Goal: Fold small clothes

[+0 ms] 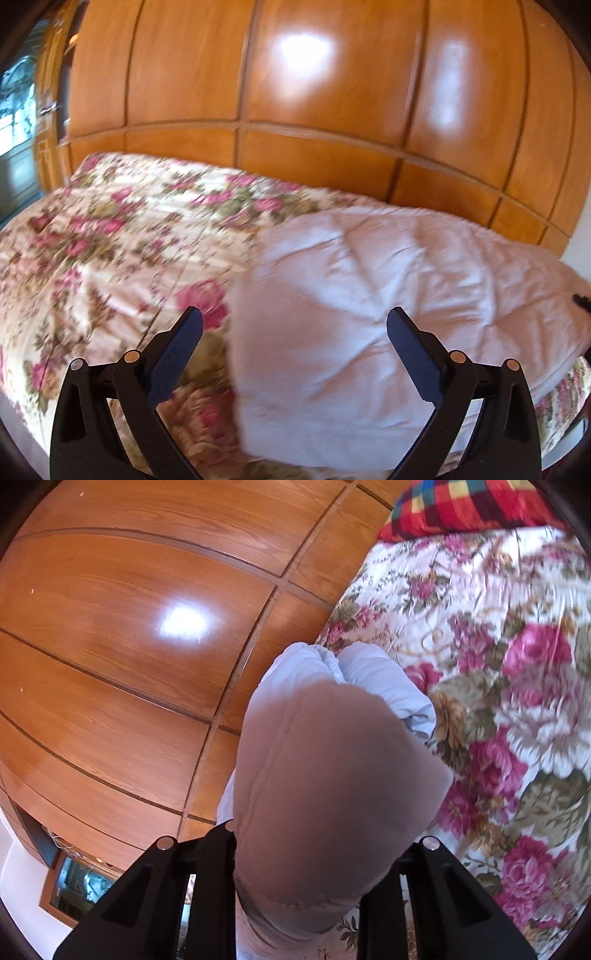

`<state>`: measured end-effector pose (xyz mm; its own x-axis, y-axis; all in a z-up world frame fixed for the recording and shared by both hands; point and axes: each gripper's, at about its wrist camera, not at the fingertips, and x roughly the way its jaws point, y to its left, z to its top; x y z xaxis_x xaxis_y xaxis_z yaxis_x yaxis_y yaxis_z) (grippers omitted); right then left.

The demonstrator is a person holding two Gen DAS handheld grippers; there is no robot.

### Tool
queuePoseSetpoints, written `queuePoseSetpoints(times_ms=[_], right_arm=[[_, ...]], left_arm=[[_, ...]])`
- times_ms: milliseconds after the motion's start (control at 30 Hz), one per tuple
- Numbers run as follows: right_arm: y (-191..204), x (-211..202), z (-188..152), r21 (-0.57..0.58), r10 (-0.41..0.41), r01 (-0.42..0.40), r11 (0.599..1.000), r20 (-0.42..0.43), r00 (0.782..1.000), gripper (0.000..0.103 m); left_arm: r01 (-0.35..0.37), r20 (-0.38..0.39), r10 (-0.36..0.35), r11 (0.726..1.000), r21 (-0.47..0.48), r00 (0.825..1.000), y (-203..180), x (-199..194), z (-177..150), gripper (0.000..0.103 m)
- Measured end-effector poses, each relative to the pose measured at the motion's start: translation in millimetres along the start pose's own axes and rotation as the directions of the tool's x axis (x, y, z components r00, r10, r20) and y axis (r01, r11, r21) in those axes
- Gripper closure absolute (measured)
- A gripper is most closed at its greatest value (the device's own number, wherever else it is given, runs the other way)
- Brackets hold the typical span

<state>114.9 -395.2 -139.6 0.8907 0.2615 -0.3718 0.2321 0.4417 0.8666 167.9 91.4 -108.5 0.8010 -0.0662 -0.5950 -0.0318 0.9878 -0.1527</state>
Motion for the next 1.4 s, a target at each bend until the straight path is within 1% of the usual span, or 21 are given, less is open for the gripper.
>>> queuePoseSetpoints(times_ms=[33,100,133,167,200,267,367,500,567,667,700,733,767,833,900,1033,1133,1167,1267,1333,1400], right_arm=[[7.5,-1.2,0.2,-0.031,-0.023,0.023,0.999,0.005,1.000,0.081],[23.4,-2.9,-2.1,-0.100,-0.065,0.066,0.993,0.016,0.998,0.081],[37.1,-3.5,-4.4,-0.155,-0.096,0.099,0.983,0.030,0.995,0.081],[46.5,-4.0,-7.4,-0.193,-0.110,0.116,0.974,0.040,0.993,0.081],[61.9,-4.4,-10.9,-0.246,-0.127,0.137,0.960,0.056,0.990,0.081],[82.4,-5.6,-17.9,-0.316,-0.142,0.160,0.935,0.079,0.987,0.081],[117.6,-3.9,-31.3,-0.433,-0.150,0.186,0.882,0.115,0.982,0.081],[162.9,-3.3,-58.2,-0.562,-0.137,0.192,0.804,0.140,0.981,0.081],[186.2,-1.7,-76.6,-0.635,-0.127,0.197,0.747,0.154,0.980,0.081],[216.6,3.6,-107.1,-0.730,-0.097,0.176,0.661,0.150,0.984,0.081],[222.4,5.9,-114.1,-0.748,-0.091,0.170,0.641,0.146,0.985,0.081],[233.0,9.5,-127.3,-0.780,-0.080,0.159,0.605,0.139,0.987,0.081],[237.6,12.8,-134.0,-0.799,-0.075,0.154,0.581,0.136,0.988,0.080],[251.1,20.7,-156.4,-0.848,-0.066,0.140,0.510,0.123,0.990,0.080],[259.9,28.2,-176.5,-0.880,-0.053,0.109,0.462,0.095,0.994,0.078],[265.9,42.8,-209.5,-0.917,-0.048,0.049,0.396,0.033,0.998,0.077],[266.8,58.9,-234.4,-0.933,-0.069,-0.004,0.361,-0.031,0.997,0.076],[266.4,64.6,-244.0,-0.940,-0.079,-0.024,0.342,-0.054,0.995,0.075],[264.3,80.3,-273.0,-0.962,-0.115,-0.065,0.266,-0.098,0.988,0.072],[259.3,91.1,-291.8,-0.970,-0.147,-0.102,0.221,-0.137,0.980,0.070],[254.5,98.3,-304.8,-0.970,-0.169,-0.141,0.199,-0.176,0.970,0.068]], left_arm=[[-0.011,-0.010,0.011,1.000,-0.023,1.000,5.8,1.6,-3.8,0.004],[-0.002,-0.026,0.000,0.998,-0.067,1.000,14.8,4.6,-12.2,0.004],[0.007,-0.047,-0.011,0.997,-0.078,0.999,17.1,10.2,-16.4,0.004],[0.013,-0.089,-0.020,0.997,-0.081,0.996,18.3,18.2,-20.4,0.004],[0.011,-0.111,-0.020,0.997,-0.080,0.994,18.2,22.9,-23.5,0.004],[0.022,-0.135,-0.035,0.995,-0.093,0.990,20.1,29.3,-29.2,0.004],[0.054,-0.149,-0.075,0.989,-0.140,0.986,25.6,33.2,-34.6,0.004],[0.071,-0.163,-0.096,0.985,-0.156,0.982,29.8,38.0,-38.6,0.004],[0.078,-0.165,-0.105,0.983,-0.164,0.981,31.9,39.5,-39.8,0.004],[0.087,-0.163,-0.116,0.981,-0.172,0.980,34.4,42.3,-40.8,0.004],[0.090,-0.161,-0.119,0.981,-0.173,0.980,34.7,42.8,-41.0,0.004],[0.093,-0.160,-0.121,0.980,-0.174,0.980,34.8,42.7,-41.4,0.004],[0.097,-0.159,-0.125,0.980,-0.176,0.979,35.0,43.2,-41.9,0.004],[0.102,-0.158,-0.131,0.978,-0.179,0.979,36.0,43.3,-42.5,0.004],[0.110,-0.157,-0.139,0.977,-0.183,0.978,37.1,44.1,-43.0,0.004],[0.115,-0.153,-0.144,0.977,-0.180,0.978,37.3,44.2,-43.4,0.004],[0.118,-0.152,-0.145,0.977,-0.177,0.978,37.2,43.8,-43.7,0.004],[0.119,-0.152,-0.147,0.977,-0.178,0.977,37.3,43.4,-43.8,0.004],[0.126,-0.167,-0.156,0.975,-0.182,0.974,40.3,41.3,-40.9,0.004],[0.134,-0.170,-0.167,0.972,-0.194,0.971,46.3,36.8,-37.4,0.004],[0.151,-0.149,-0.185,0.965,-0.214,0.971,57.1,28.8,-34.1,0.004]])
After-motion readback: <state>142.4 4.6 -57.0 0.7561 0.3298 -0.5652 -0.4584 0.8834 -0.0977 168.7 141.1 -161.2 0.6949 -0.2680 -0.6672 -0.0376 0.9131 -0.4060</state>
